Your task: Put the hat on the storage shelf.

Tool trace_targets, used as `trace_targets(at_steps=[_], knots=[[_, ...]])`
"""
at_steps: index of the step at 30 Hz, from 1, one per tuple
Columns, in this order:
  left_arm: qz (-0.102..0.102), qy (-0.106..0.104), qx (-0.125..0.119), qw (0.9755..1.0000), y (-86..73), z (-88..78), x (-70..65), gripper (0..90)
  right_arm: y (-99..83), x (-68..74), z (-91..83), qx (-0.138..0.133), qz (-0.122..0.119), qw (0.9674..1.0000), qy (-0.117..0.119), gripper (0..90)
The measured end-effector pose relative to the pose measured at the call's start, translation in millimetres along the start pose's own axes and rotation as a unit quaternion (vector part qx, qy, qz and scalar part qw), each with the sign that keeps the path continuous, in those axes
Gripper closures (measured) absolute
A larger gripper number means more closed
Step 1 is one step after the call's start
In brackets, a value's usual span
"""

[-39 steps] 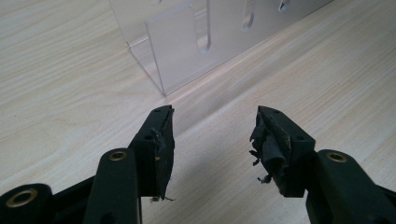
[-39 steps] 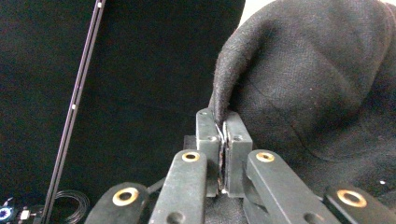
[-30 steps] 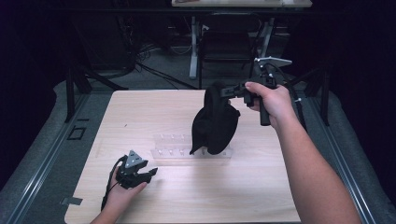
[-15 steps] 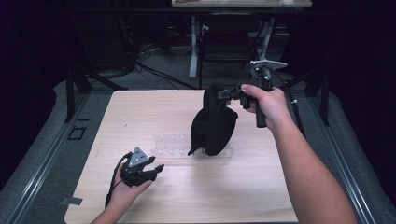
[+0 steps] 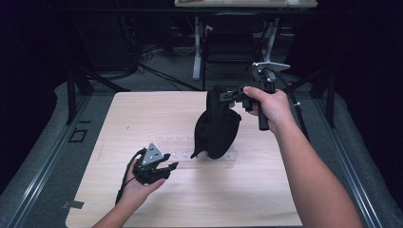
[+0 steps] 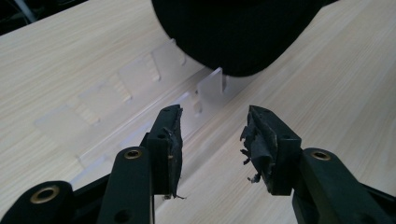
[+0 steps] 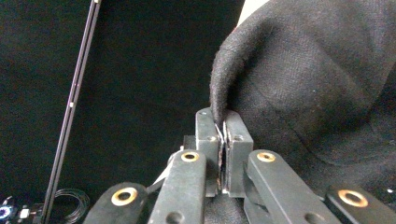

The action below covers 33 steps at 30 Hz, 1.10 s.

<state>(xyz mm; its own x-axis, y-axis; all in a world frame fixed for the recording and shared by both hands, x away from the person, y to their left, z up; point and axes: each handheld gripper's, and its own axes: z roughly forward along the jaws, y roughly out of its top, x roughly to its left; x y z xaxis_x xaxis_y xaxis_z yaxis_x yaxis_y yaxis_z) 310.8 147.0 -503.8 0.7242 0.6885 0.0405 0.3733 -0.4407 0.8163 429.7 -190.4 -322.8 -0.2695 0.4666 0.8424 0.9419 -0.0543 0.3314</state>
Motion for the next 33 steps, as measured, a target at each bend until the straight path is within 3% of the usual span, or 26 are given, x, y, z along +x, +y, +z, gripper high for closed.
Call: trace_targets(at_steps=[15,33], knots=[[0.035,-0.031,-0.031,0.9984,45.1,5.4,-26.8,62.2,-0.3,0.6,1.5,-0.001,0.001,1.0,0.001,87.4],[0.053,-0.036,-0.036,0.9973,64.0,14.0,-40.4,75.9,-0.8,1.2,2.3,-0.001,0.001,1.0,0.002,87.4]])
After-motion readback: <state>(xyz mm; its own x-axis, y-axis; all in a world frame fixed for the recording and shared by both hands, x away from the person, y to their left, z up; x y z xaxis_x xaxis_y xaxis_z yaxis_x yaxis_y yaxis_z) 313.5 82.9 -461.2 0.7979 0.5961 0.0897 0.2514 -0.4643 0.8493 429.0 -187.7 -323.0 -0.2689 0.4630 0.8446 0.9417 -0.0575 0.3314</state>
